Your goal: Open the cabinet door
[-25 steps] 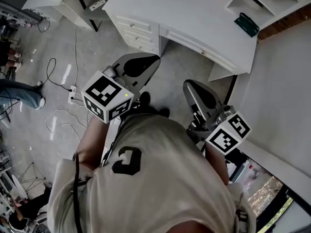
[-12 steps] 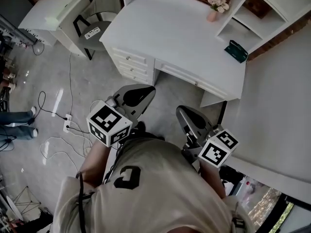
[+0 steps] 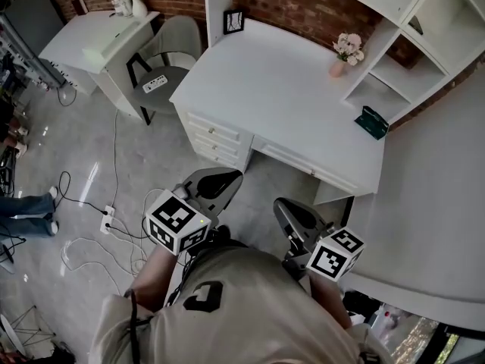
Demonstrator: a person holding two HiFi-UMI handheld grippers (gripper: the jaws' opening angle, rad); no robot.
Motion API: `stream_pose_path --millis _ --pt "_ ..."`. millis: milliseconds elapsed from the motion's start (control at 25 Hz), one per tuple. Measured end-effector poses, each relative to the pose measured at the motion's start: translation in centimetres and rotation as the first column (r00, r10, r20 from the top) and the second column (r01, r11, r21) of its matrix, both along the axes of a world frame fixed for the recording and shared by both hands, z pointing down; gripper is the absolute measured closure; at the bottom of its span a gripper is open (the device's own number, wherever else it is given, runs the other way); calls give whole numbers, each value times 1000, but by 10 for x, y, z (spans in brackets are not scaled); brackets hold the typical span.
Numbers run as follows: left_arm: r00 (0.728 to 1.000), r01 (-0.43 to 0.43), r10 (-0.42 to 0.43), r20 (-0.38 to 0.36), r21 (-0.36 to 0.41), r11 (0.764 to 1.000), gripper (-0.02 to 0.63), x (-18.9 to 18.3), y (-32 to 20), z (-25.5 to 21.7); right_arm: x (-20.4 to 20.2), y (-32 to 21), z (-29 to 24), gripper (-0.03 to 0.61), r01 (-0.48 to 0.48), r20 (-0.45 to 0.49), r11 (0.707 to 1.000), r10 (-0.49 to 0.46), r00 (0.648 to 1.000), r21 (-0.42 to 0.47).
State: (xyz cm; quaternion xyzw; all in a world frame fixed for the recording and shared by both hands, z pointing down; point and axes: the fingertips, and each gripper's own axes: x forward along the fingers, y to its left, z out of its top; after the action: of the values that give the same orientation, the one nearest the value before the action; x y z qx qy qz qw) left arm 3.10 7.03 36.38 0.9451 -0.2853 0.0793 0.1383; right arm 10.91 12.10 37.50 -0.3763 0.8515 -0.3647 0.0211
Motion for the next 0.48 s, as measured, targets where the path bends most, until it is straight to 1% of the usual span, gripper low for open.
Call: stream_pose_path --millis 200,360,480 --pt "1000 9 -9 -7 -2 1000 597 -22 -5 2 -21 -11 1 551 14 -1 1000 -14 1000 -6" --pt "1000 -19 19 11 -36 999 597 -36 -3 12 -41 -16 1 552 30 -3 1000 -30 1000 -1" --pt "1000 -16 17 21 -44 999 597 -47 -6 16 -55 -19 2 551 36 -1 999 -36 999 -6"
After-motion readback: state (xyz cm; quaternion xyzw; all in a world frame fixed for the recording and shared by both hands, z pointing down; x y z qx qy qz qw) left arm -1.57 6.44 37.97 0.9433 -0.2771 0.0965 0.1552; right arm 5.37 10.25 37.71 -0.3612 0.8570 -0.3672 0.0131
